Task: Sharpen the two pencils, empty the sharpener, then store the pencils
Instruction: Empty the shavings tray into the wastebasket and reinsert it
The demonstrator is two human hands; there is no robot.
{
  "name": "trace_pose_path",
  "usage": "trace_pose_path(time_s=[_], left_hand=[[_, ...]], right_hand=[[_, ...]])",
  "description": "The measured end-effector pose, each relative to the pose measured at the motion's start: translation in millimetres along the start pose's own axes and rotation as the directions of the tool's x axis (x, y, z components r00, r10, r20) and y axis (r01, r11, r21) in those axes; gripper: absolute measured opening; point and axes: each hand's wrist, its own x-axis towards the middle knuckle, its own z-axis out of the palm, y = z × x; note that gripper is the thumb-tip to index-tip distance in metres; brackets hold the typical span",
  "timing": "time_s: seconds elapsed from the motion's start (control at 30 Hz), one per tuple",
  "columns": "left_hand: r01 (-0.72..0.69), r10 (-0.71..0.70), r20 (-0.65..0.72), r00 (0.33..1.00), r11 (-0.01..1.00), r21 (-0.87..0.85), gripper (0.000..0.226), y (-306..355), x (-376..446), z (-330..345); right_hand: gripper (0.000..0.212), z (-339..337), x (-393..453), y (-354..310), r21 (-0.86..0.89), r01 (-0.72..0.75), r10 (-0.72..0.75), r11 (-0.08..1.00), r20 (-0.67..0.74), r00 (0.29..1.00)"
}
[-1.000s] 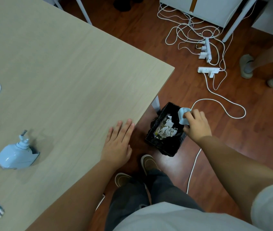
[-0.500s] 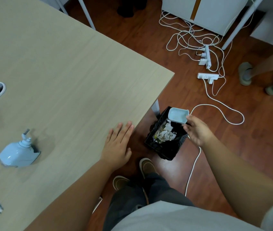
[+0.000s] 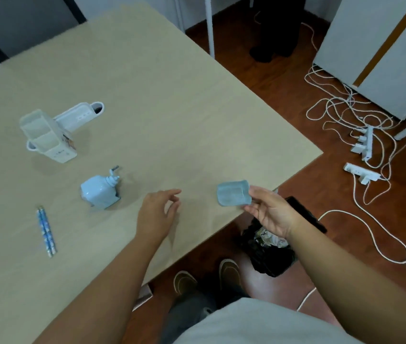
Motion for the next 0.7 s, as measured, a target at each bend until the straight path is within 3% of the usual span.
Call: trace_pose_path(time_s=[0.13,0.23,0.37,0.53,0.7], left_hand=[[0.155,-0.157,-0.161,0.974,0.988,-0.021,0.02,-35.9,-2.8,-36.9],[0.228,-0.225,-0.251,0.941,0.973,-0.018,0.018,-58.4,-7.0,-65.5],[0.326,-0.3,-0.361,0.883,0.945,0.012,0.021,-84.0,-10.5,-93.0],[0.328,-0.274,-0.355,0.894,0.939,0.1,0.031,-119.8,-6.6,-105.0],[0.262,-0.242,-0.157,0.957,0.957,0.125,0.043,-133.7,0.8,-112.4]], right_hand=[[0.03,53.8,36.2,7.8,-0.237,-0.039,0.045,0.971,0.016,0.999],[0.033,94.8,63.0,21.0,-0.338,-0.07,0.097,0.938,0.064,0.993],[0.019,148.0,96.2,43.2,-0.444,-0.077,0.119,0.893,0.069,0.99],[0.011,202.1,128.7,65.6,-0.55,-0.066,0.086,0.833,0.011,0.996],[0.012,231.7,145.5,78.3,-0.652,-0.061,0.058,0.756,-0.026,0.998]])
